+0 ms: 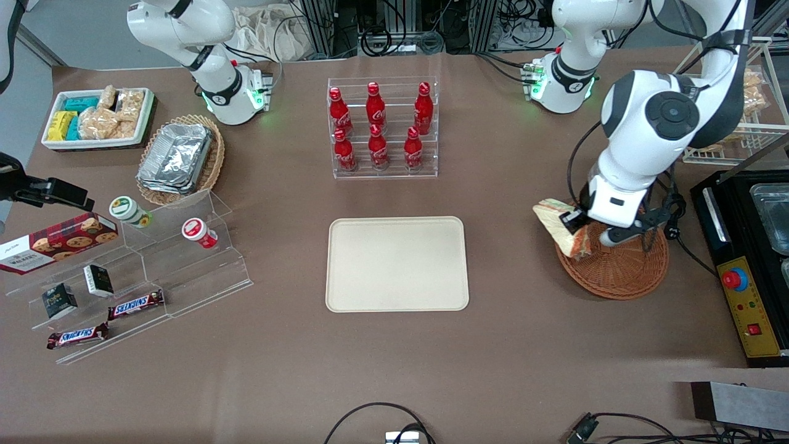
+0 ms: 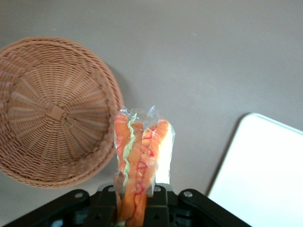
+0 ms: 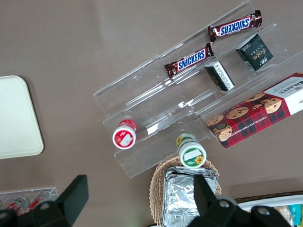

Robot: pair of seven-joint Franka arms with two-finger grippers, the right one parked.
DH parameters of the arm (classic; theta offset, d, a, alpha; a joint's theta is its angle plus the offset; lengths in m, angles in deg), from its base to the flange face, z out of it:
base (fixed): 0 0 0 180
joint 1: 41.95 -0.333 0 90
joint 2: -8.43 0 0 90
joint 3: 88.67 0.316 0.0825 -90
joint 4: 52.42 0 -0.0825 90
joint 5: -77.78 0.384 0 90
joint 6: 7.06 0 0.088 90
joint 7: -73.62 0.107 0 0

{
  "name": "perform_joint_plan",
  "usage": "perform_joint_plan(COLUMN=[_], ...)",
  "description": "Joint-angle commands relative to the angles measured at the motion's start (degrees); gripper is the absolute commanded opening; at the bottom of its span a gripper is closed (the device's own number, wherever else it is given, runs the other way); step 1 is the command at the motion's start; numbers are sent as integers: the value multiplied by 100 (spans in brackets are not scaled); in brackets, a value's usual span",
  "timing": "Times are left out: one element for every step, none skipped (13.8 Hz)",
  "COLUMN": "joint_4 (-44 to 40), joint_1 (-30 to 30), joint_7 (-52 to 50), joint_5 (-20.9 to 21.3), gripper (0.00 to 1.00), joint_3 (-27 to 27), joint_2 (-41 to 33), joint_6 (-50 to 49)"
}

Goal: Place sandwich from basket to tray
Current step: 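Lift the sandwich up out of the basket with the left gripper, then carry the sandwich over the beige tray with the left gripper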

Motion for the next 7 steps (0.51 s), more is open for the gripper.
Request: perform_joint_plan(joint_4=[-912,-1036,-1124,-1168,-1230,-1309,-1405], joint_1=[-7,-7,-7,-7,-7,-7,-7], joint_7=[-13,-13,-13,-13,-13,-13,-22], joint_5=[217,340,402,411,411,402,402], gripper=[0,0,0,0,0,0,0], joint_3=[-333,-465,-570,-659,-738,-834,-957], joint_2=[557,645,733,803,882,970,1076], joint_6=[-584,-646,-690,-691,-691,-700,-700])
